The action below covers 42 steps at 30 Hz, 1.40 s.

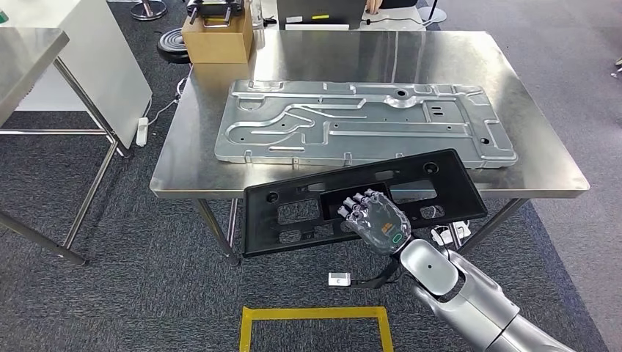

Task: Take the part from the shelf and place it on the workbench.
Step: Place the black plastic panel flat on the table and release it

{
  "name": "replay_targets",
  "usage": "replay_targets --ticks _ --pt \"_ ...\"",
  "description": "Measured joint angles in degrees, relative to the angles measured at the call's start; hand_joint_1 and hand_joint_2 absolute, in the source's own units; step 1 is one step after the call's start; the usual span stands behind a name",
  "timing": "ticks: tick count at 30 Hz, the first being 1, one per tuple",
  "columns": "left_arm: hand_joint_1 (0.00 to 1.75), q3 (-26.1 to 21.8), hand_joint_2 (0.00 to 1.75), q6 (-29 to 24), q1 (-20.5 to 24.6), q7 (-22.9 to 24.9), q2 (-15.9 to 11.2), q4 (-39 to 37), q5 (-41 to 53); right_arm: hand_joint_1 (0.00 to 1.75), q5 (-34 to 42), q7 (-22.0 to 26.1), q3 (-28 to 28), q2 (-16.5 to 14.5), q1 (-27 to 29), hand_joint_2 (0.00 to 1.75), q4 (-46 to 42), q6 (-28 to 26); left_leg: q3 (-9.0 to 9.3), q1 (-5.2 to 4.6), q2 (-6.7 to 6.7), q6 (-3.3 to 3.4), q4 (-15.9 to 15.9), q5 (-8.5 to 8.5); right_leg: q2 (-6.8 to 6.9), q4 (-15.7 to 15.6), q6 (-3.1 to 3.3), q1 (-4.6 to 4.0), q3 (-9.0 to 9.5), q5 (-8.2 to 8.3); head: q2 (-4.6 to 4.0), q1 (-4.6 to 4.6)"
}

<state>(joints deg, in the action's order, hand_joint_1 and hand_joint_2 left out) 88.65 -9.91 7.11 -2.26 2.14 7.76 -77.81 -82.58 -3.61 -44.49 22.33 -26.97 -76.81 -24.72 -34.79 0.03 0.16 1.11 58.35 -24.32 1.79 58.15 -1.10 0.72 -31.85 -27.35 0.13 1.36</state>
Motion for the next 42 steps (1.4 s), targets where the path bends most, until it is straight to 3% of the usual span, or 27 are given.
replay_targets --ticks 5,12,14,16,17,18,19,21,23,28,30,32,33,34,36,38,39,42 --pt "0.0 0.0 1.75 -0.11 0.03 0.01 0.0 0.0 0.04 1.66 -1.32 -0.33 1.14 -0.09 0.85 1.75 -0.15 -1.17 -0.04 -0.11 0.01 0.05 0.09 -0.04 0.01 -0.05 -0.06 0.08 0.01 0.03 0.0 0.0" --pt "0.0 0.05 1.75 -0.36 0.09 0.05 0.01 0.0 0.05 1.66 -4.76 -1.12 2.86 -1.36 2.07 1.75 -0.45 -3.87 0.15 -0.15 -0.11 1.06 -0.51 0.1 -0.04 -0.12 -0.97 0.45 0.06 -0.13 0.0 0.0" --pt "0.0 0.07 1.75 -0.38 0.21 0.1 0.03 0.0 0.09 1.66 -5.01 -1.26 3.47 -1.62 2.3 1.75 -0.61 -4.2 0.66 0.2 -0.15 1.65 -1.46 0.53 -0.76 3.11 -1.18 0.48 -1.44 -2.2 0.0 -0.04" --pt "0.0 0.1 1.75 -0.37 0.35 0.1 0.04 0.0 0.31 1.66 -4.96 -1.18 3.89 -1.75 2.7 1.75 -0.61 -4.42 0.74 0.2 -0.26 1.91 -1.62 0.54 -1.39 10.27 -1.28 0.6 -5.08 -5.61 0.0 -0.06" --pt "0.0 0.12 1.75 -0.34 0.36 0.08 0.04 0.0 0.45 1.66 -4.9 -1.09 4.01 -1.76 2.99 1.75 -0.58 -4.44 0.74 0.2 -0.38 1.91 -1.57 0.47 -1.49 13.57 -1.38 0.64 -6.9 -6.64 0.0 -0.06" --pt "0.0 0.14 1.75 -0.32 0.34 0.07 0.05 0.0 0.57 1.66 -4.83 -1.01 4.07 -1.76 3.28 1.75 -0.54 -4.44 0.75 0.22 -0.54 1.82 -1.48 0.35 -1.52 15.22 -1.47 0.7 -7.98 -6.62 0.0 -0.06" --pt "0.0 0.15 1.75 -0.29 0.3 0.05 0.06 0.0 0.62 1.66 -4.78 -0.94 4.1 -1.77 3.48 1.75 -0.51 -4.44 0.77 0.28 -0.73 1.67 -1.31 0.19 -1.52 14.7 -1.54 0.8 -8.02 -5.48 0.0 -0.07" --pt "0.0 0.17 1.75 -0.18 0.28 0.05 0.1 0.01 0.74 1.66 -4.63 -0.82 4.22 -1.78 3.63 1.75 -0.49 -4.43 0.79 0.46 -1.07 1.08 -0.62 -0.39 -1.54 8.18 -1.68 1.12 -5.29 -1.57 0.0 -0.07" --pt "0.0 0.17 1.75 -0.04 0.33 0.05 0.09 0.01 0.94 1.66 -4.41 -0.58 4.39 -1.87 3.61 1.75 -0.47 -4.4 0.65 0.38 -1.35 0.27 0.21 -1.06 -1.74 2.51 -1.43 1.06 -2.64 0.31 0.0 -0.06" --pt "0.0 0.2 1.75 0.02 0.27 0.03 0.07 0.0 1.15 1.66 -4.13 -0.28 4.55 -2.33 3.63 1.75 -0.45 -4.39 0.43 0.54 -1.23 -1.39 1.59 -2.28 -1.82 1.42 0.76 0.78 -1.61 -0.17 0.0 -0.04" --pt "0.0 0.2 1.75 0.01 0.28 0.03 0.07 0.0 1.18 1.66 -3.92 -0.2 4.63 -2.49 3.62 1.75 -0.45 -4.35 -2.17 0.64 -0.78 -1.88 6.94 -4.73 -1.65 1.28 1.46 0.82 -0.96 -0.49 0.0 -0.03" --pt "0.0 0.2 1.75 0.02 0.24 0.03 0.07 0.0 1.21 1.66 -3.41 0.08 4.66 -2.6 3.68 1.75 -0.45 -4.2 -6.59 0.65 -0.58 -2.1 14.66 -7.42 -1.59 1.28 1.79 0.64 -0.4 -1.03 0.0 -0.03" --pt "0.0 0.2 1.75 0.02 0.18 0.03 0.07 0.0 1.22 1.66 -3.1 0.28 4.65 -2.66 3.75 1.75 -0.45 -4.11 -8.3 0.64 -0.55 -2.06 17.07 -7.55 -1.59 1.28 1.83 0.53 -0.02 -1.39 0.0 -0.02" --pt "0.0 0.2 1.75 0.02 0.13 0.03 0.07 0.0 1.21 1.66 -2.88 0.44 4.65 -2.7 3.81 1.75 -0.45 -4.04 -8.94 0.6 -0.55 -1.88 17.25 -6.48 -1.61 1.28 1.84 0.43 0.46 -1.77 0.0 -0.02" --pt "0.0 0.2 1.75 0.02 0.07 0.02 0.04 0.0 1.19 1.66 -2.64 0.64 4.66 -2.75 3.88 1.75 -0.46 -3.98 -7.06 0.36 -0.55 -1.06 11.28 -1.53 -1.64 1.25 1.76 0.26 1.76 -2.74 0.0 -0.03" --pt "0.0 0.21 1.75 0.02 0.05 0.01 -0.17 -0.03 1.16 1.66 -2.59 0.7 4.67 -2.79 3.85 1.75 -0.47 -3.96 -3.89 -0.2 -0.47 0.12 4.19 1.52 -1.66 1.1 1.38 0.13 2.62 -3.67 0.0 -0.06" --pt "0.0 0.21 1.75 0.03 0.09 0.01 -0.27 -0.04 1.15 1.66 -2.57 0.7 4.67 -2.82 3.87 1.75 -0.47 -3.95 -2.94 -0.5 -0.41 0.56 2.16 1.71 -1.62 0.85 1.05 0.18 2.81 -3.95 0.0 -0.07" --pt "0.0 0.23 1.75 0.14 0.1 0.03 -0.32 -0.04 1.08 1.66 -2.09 0.94 4.67 -2.88 4.09 1.75 -0.53 -3.92 -1.4 -0.6 -0.48 1.23 -0.01 0.67 -1.47 0.84 0.03 0.33 3.58 -3.7 0.0 -0.07"
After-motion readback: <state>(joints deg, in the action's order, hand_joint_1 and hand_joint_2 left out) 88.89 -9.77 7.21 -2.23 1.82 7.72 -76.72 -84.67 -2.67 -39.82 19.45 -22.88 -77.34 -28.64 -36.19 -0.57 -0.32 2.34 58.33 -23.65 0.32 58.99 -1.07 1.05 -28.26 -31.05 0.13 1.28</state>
